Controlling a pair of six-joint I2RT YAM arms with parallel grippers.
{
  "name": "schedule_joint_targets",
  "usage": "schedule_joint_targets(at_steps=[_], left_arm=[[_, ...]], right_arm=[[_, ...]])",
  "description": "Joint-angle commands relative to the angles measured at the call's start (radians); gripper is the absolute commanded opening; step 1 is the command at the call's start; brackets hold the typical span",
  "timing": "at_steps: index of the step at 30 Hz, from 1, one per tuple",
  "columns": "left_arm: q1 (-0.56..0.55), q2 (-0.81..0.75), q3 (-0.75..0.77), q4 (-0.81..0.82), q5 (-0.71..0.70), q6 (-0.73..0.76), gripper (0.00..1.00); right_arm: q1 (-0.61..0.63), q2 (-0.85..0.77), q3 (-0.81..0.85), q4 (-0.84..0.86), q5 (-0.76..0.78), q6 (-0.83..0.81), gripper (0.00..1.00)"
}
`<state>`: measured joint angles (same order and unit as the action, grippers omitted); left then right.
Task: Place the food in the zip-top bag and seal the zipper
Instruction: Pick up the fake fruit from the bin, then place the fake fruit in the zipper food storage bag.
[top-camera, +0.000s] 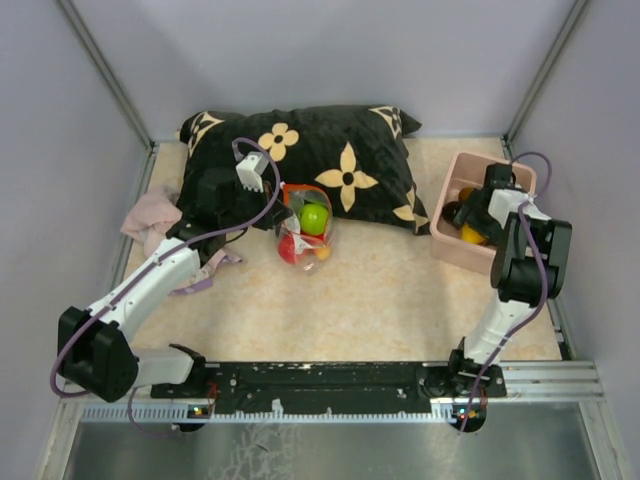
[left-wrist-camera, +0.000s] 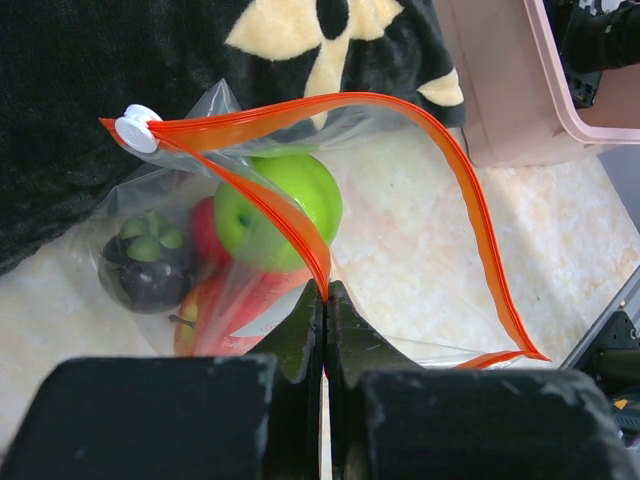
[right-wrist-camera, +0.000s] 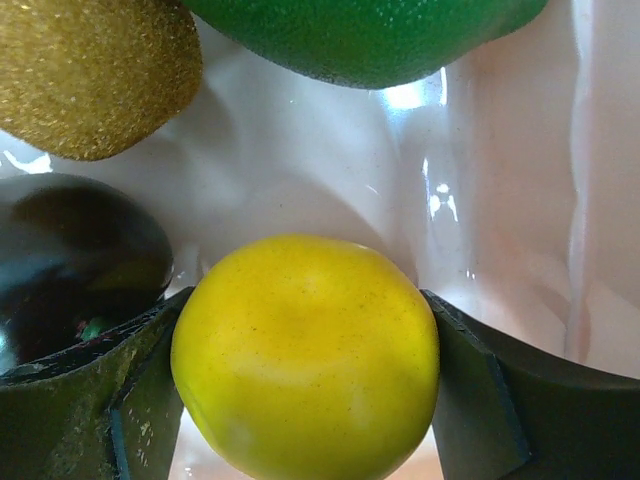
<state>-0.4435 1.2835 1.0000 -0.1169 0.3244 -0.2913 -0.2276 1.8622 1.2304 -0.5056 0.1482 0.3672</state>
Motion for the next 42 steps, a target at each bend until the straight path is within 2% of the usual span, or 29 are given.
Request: schedule_joint_targets(at_steps=[1, 9, 23, 36, 42], left_arm=[[-0.002, -0.016, -0.001, 0.018, 0.008, -0.006, 0.0], [-0.003, -0.01, -0.002, 0.023, 0.014, -0.007, 0.0], [-0.004, -0.007, -0.002, 0.028, 0.027, -0.012, 0.0], [-0.004, -0.009, -0.009, 0.046, 0.046, -0.026, 0.0], [-0.003, -0.009, -0.018, 0.067, 0.057, -0.043, 0.0]], right_arm=[[-0.009, -0.121, 0.013, 0.001, -0.001, -0.008, 0.37], [-0.008, -0.236, 0.051, 0.002, -0.018, -0.024, 0.26], [0.006, -0.379, 0.15, -0.026, -0.1, -0.071, 0.24], [0.207, -0.515, 0.24, 0.027, -0.178, -0.079, 0.24], [0.343, -0.538, 0.22, 0.138, -0.223, -0.055, 0.24]])
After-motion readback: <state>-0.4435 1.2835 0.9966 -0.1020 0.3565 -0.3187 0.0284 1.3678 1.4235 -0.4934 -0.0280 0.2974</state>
